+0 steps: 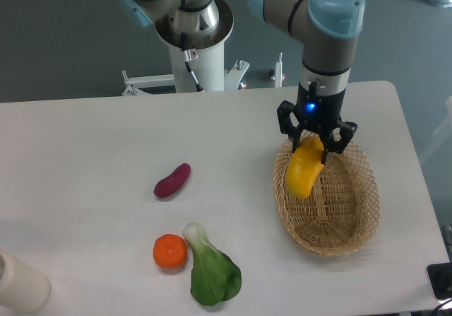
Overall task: Place the mango in the basket
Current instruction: 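Lower the gripper holding the yellow mango into the wicker basket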
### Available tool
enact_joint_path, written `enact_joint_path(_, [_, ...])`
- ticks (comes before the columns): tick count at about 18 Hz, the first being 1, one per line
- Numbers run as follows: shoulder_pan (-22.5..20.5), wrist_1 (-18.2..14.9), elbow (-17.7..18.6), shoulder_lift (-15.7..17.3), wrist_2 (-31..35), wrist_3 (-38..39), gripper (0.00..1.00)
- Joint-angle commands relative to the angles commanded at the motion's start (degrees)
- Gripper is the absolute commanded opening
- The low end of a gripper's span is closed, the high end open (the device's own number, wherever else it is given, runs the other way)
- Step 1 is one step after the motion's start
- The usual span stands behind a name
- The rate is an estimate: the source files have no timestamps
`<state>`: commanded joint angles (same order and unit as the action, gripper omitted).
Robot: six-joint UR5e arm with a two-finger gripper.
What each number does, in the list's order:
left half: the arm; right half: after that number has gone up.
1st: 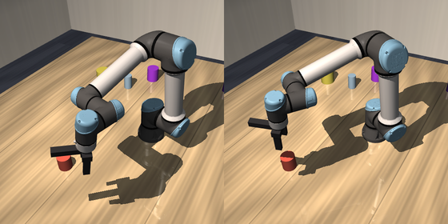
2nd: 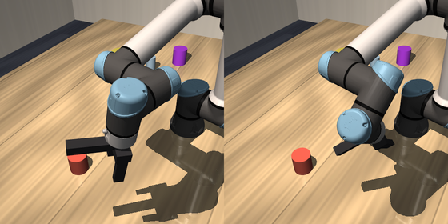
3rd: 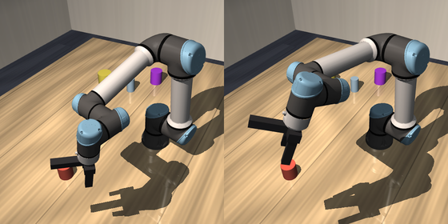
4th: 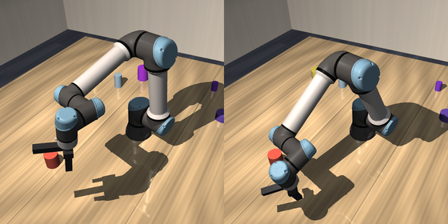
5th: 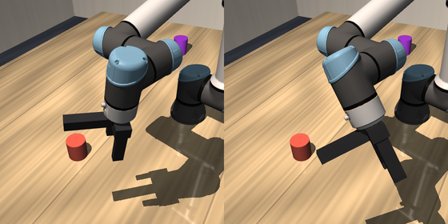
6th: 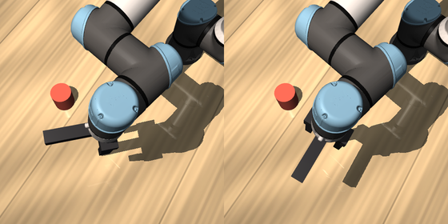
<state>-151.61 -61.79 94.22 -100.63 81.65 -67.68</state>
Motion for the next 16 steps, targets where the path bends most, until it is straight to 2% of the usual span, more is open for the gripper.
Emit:
enact_joint_path(10, [-1.3, 1.1, 0.5, -1.1, 0.4, -1.6, 0.5])
enact_joint_path(13, [-1.3, 3.9, 1.0, -2.2, 0.5, -1.7, 0.5])
enact_joint_path(15, [-1.1, 6.8, 1.8, -3.7, 0.6, -1.1, 0.5])
enact_joint_path(16, [-1.1, 9.3, 2.5, -5.2, 0.8, -1.1, 0.49])
